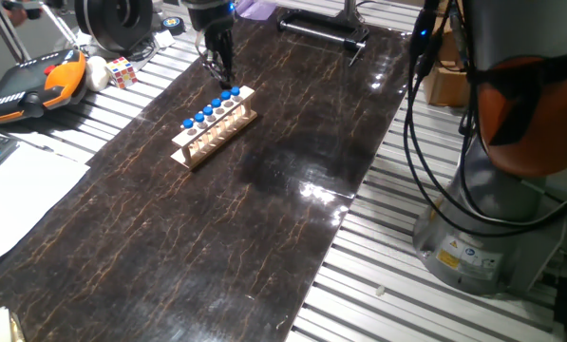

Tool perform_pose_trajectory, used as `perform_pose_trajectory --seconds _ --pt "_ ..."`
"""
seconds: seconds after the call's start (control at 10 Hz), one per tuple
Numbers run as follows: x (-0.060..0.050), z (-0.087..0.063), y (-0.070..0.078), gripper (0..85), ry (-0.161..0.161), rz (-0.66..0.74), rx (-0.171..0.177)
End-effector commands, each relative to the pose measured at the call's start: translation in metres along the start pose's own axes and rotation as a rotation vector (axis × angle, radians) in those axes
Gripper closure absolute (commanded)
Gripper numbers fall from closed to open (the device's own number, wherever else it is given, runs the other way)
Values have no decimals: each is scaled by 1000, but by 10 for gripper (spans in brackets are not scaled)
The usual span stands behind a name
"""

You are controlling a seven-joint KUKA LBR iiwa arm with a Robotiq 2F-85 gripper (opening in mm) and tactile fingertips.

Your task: Shake the test tube

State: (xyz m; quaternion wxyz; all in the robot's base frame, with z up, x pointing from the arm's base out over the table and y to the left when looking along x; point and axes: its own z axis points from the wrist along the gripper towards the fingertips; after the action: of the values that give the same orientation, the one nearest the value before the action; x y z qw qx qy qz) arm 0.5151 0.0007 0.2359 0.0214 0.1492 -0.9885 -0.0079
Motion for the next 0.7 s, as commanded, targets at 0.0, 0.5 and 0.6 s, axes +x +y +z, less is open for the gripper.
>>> perform_pose_trajectory --seconds 0.0,0.5,0.6 --pt "0 0 0 843 -19 11 24" --pt "0 0 0 843 -4 17 78" --pt "0 0 -1 833 -8 2 75"
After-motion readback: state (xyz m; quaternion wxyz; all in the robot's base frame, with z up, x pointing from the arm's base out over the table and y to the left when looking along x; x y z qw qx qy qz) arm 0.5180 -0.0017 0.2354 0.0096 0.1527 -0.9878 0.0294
